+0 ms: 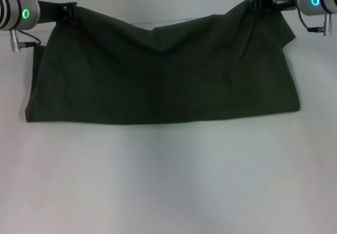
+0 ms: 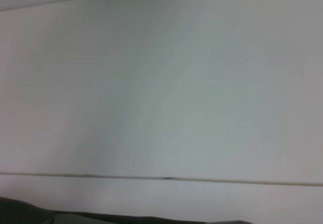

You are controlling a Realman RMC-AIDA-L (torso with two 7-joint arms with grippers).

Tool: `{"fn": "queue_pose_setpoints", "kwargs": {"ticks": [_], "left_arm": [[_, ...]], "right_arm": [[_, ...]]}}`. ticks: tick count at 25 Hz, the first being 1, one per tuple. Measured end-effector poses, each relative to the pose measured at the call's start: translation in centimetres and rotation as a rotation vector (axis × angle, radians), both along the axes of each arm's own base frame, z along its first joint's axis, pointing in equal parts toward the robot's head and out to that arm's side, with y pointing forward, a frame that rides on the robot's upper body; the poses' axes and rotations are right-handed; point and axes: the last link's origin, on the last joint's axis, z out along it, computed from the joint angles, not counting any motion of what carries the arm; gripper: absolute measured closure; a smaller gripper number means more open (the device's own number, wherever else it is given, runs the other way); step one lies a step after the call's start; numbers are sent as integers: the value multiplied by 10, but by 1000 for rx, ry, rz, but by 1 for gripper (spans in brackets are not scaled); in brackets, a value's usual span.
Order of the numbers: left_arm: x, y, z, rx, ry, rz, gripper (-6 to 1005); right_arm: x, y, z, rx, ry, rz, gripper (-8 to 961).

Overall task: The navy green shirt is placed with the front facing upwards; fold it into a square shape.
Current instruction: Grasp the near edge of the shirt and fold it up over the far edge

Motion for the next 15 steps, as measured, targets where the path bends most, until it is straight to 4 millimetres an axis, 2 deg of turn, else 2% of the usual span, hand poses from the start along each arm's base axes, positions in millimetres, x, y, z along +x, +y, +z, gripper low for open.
{"fn": "queue_pose_setpoints", "kwargs": {"ticks": [15], "left_arm": [[-7,1,4,34,24,42,918]], "right_arm": [[9,-1,0,22,0,-23,906]]}}
